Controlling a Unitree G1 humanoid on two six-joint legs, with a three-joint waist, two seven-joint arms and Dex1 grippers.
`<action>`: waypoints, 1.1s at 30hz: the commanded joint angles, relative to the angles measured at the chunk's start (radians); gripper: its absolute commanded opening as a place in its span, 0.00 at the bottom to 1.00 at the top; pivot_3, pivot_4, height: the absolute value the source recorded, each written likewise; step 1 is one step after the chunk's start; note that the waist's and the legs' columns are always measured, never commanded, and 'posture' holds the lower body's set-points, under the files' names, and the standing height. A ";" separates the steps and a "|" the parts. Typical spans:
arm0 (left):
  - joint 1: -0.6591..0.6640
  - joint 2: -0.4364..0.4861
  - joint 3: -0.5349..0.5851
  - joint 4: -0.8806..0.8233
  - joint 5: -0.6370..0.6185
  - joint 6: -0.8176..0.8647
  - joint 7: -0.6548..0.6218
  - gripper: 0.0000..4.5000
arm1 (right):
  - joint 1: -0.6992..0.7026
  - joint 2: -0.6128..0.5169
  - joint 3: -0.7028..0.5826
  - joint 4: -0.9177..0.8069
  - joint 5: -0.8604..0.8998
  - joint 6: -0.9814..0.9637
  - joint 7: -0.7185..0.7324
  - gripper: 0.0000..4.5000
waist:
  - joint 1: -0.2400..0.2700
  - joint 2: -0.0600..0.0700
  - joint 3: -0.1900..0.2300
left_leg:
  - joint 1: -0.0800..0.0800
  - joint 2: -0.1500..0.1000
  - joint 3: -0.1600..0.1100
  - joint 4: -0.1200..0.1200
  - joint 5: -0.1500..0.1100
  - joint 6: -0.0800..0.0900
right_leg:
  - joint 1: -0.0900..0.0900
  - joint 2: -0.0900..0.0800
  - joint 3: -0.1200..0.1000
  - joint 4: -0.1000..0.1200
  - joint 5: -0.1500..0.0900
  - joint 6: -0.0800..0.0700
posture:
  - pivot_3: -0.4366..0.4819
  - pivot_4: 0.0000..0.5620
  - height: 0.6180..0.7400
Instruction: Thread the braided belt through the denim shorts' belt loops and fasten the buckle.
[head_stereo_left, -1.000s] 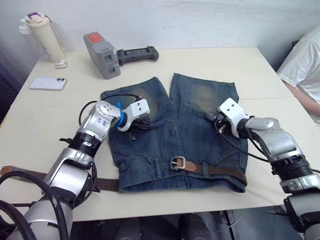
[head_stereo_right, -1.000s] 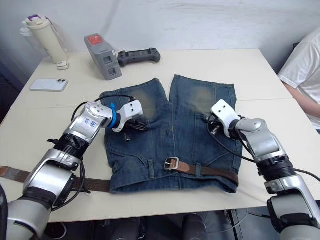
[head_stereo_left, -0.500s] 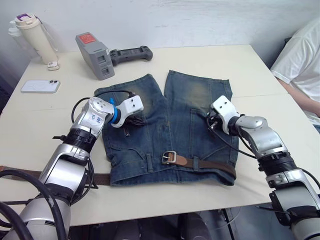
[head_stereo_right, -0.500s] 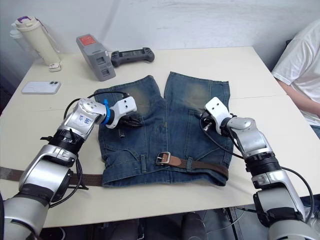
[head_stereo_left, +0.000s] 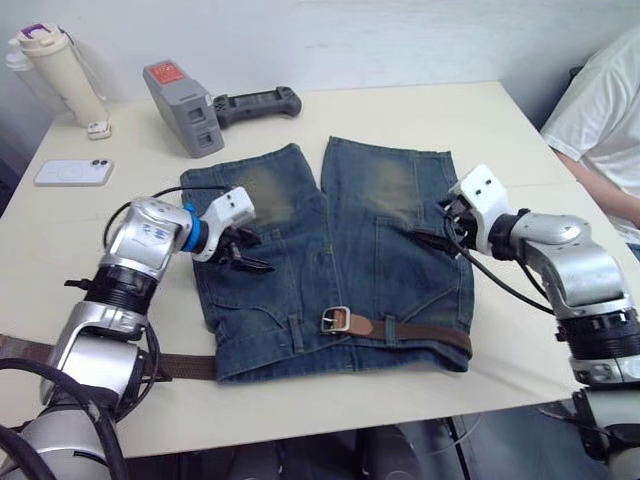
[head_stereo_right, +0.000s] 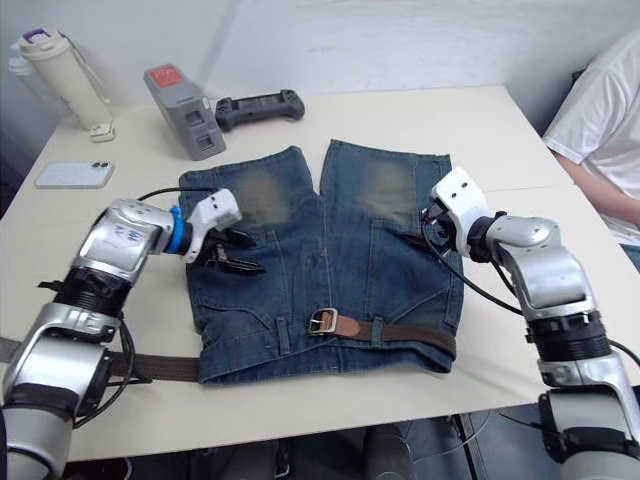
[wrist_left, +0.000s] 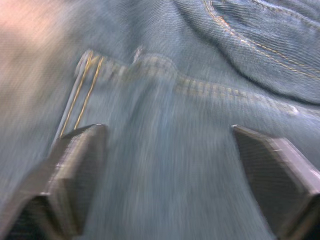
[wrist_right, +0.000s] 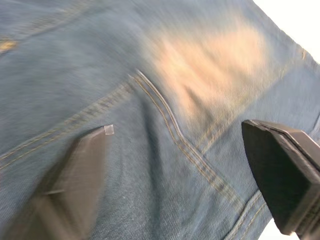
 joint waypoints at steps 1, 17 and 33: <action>0.033 0.149 0.209 -0.209 -0.194 0.405 -0.064 0.99 | 0.078 -0.103 -0.048 -0.399 0.184 0.084 0.197 0.99 | 0.003 0.000 0.002 | -0.001 0.000 0.000 0.000 0.000 0.000 | -0.001 0.000 0.000 0.000 0.000 0.000 | 0.48 0.27 1.00; 0.808 0.351 0.968 -0.710 -0.319 0.663 -0.064 0.99 | 0.001 -0.061 -0.009 -0.611 0.578 0.259 0.448 0.99 | -0.004 -0.002 0.007 | -0.008 0.001 -0.002 0.002 -0.001 -0.001 | -0.006 0.000 -0.002 0.000 0.000 0.000 | 0.48 0.27 1.00; 1.252 0.085 1.421 -0.783 -0.768 1.054 0.248 0.99 | -0.115 -0.026 0.194 -0.444 0.308 -0.035 0.581 0.99 | 0.006 -0.008 0.007 | -0.008 0.005 -0.005 0.004 -0.002 -0.003 | -0.007 0.001 -0.004 -0.002 -0.001 -0.005 | 0.48 0.27 1.00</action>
